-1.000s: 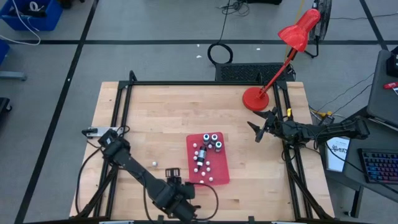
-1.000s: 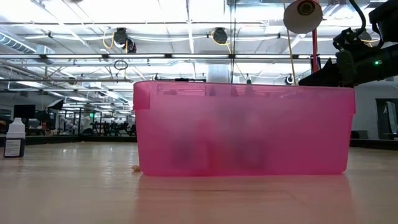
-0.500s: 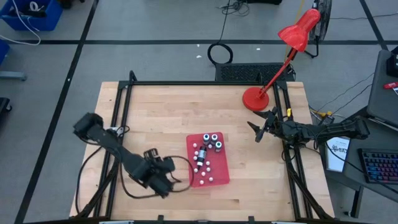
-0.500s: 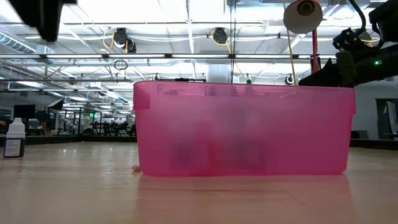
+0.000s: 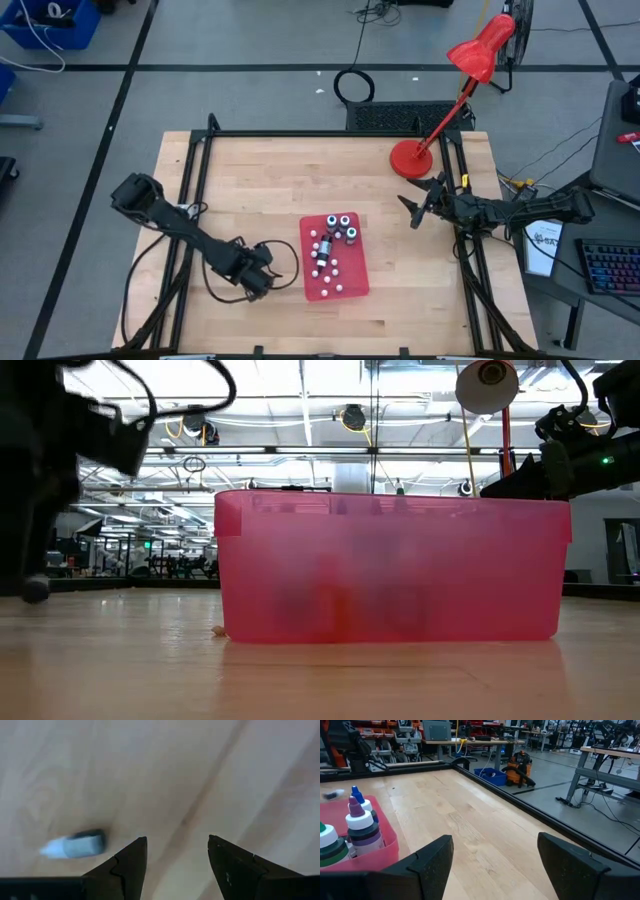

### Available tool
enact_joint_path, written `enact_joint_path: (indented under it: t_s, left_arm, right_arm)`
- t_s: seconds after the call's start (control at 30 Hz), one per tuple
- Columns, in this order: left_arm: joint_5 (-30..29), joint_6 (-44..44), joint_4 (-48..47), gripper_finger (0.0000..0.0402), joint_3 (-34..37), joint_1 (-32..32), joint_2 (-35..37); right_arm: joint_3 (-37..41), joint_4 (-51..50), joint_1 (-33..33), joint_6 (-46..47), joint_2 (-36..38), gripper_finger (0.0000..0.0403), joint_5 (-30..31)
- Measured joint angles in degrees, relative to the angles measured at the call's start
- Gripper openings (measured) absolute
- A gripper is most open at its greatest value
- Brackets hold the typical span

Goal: Pick & Place food coloring
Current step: Put the small purple food coloring bottle into the red bin

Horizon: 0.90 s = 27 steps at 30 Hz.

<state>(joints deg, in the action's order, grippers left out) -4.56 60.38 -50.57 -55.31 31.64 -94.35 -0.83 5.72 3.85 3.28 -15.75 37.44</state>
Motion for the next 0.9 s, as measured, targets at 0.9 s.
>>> enact_joint_path:
  t_s: [0.9]
  left_arm:
    - [-1.7, -11.1, -20.0, 0.0211, -0.2, -11.7, 0.7]
  right_arm:
    - [0.0, 0.0, 0.0, 0.1, -0.3, 0.0279, 0.0]
